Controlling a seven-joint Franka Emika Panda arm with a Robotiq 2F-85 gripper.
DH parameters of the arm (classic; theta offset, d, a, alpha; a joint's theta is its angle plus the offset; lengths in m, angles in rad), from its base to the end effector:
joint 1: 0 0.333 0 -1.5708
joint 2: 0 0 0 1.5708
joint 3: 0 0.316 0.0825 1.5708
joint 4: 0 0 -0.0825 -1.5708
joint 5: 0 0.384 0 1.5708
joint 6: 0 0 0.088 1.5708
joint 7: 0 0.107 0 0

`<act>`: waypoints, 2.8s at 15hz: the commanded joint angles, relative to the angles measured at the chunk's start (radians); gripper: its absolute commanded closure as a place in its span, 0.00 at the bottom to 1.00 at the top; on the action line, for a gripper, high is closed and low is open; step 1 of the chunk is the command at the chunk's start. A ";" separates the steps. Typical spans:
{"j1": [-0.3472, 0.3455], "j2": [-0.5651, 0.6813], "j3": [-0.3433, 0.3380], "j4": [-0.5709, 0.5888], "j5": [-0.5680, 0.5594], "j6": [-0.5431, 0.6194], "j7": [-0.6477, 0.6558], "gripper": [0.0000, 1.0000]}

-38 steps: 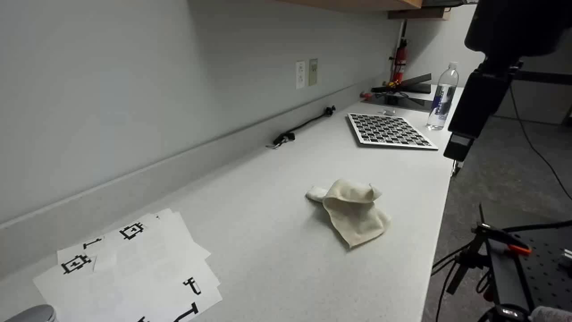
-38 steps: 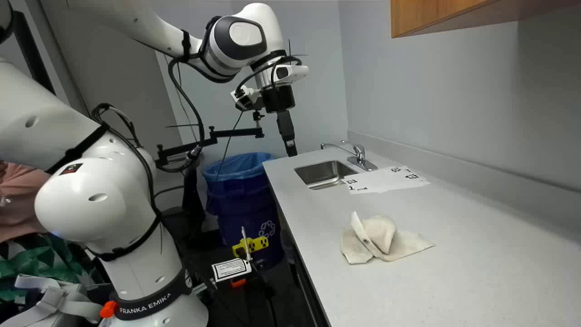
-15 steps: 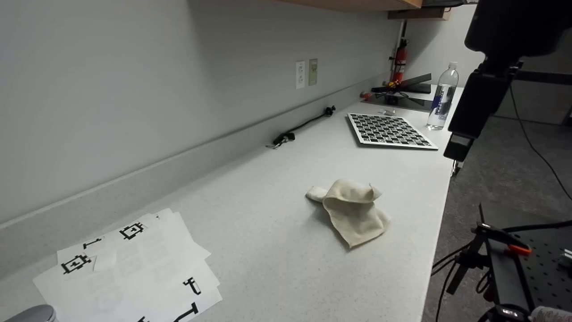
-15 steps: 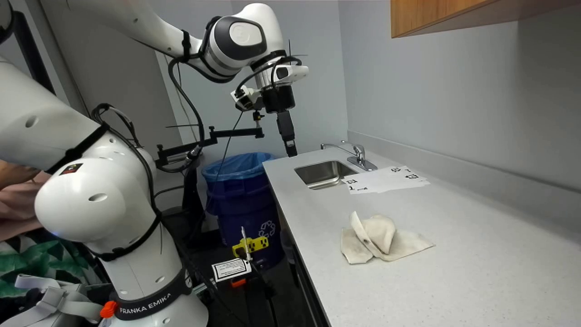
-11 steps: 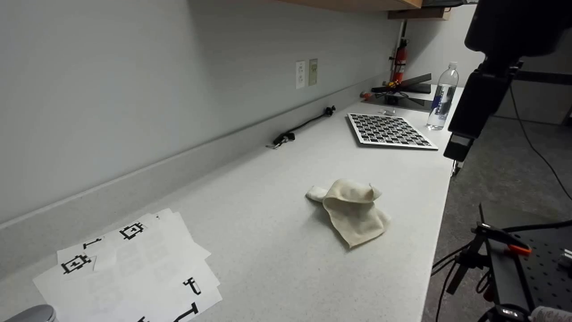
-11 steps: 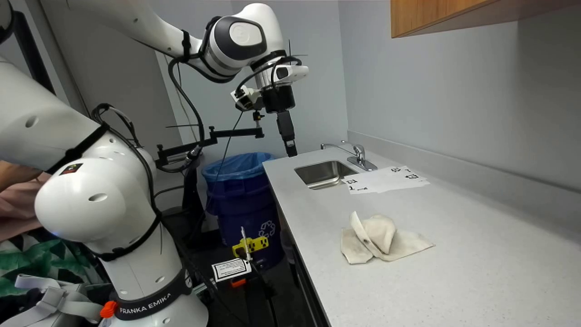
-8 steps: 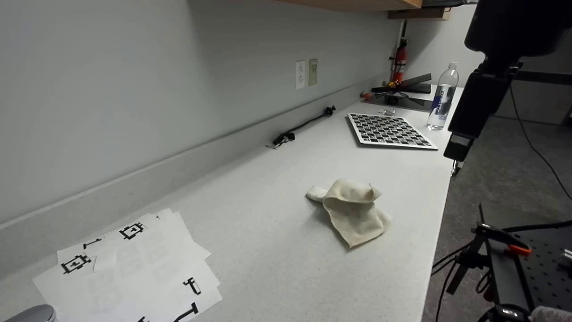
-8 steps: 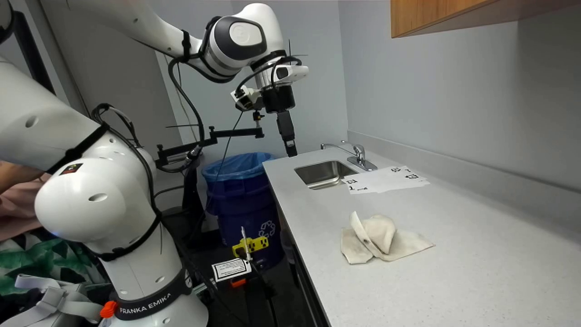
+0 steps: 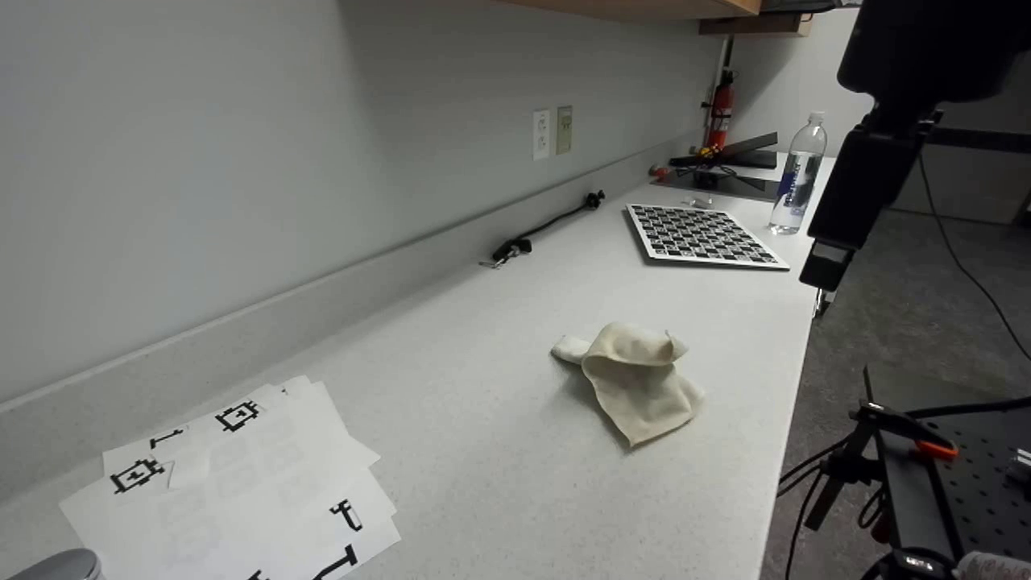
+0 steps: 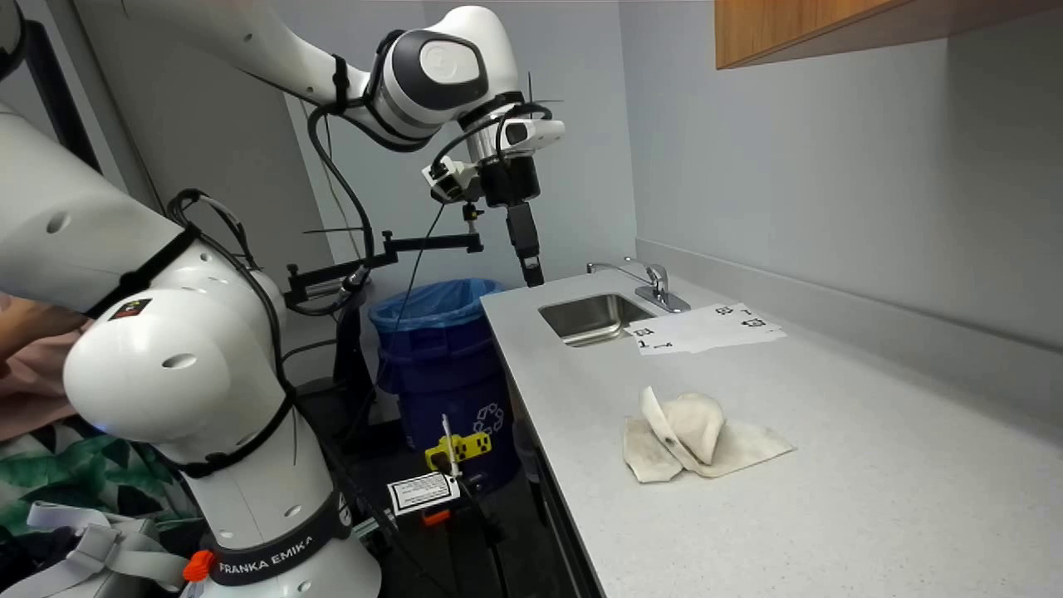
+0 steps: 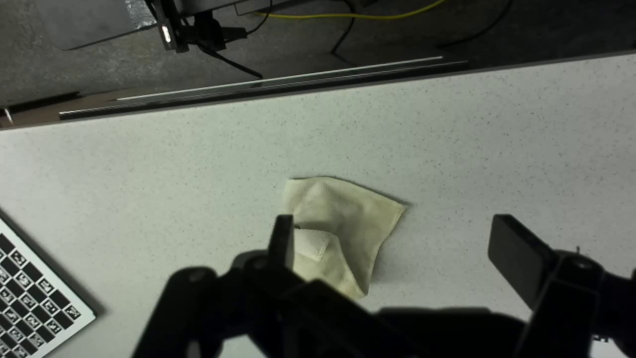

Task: Use the towel to wipe the counter.

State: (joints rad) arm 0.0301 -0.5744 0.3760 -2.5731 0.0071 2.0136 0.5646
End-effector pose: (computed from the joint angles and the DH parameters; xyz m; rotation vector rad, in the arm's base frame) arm 0.3442 0.1491 0.4388 2.9399 -0.3237 0.1044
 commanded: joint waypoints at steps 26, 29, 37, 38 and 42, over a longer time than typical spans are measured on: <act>0.024 0.005 -0.022 0.001 -0.014 -0.002 0.011 0.00; 0.024 0.005 -0.022 0.001 -0.014 -0.002 0.011 0.00; 0.024 0.005 -0.029 -0.002 -0.014 -0.001 0.008 0.00; 0.022 0.006 -0.035 -0.005 -0.014 0.004 0.003 0.00; 0.019 0.013 -0.070 -0.019 -0.011 0.022 -0.030 0.00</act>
State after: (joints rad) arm 0.0326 -0.5667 0.3464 -2.5770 0.0033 2.0135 0.5610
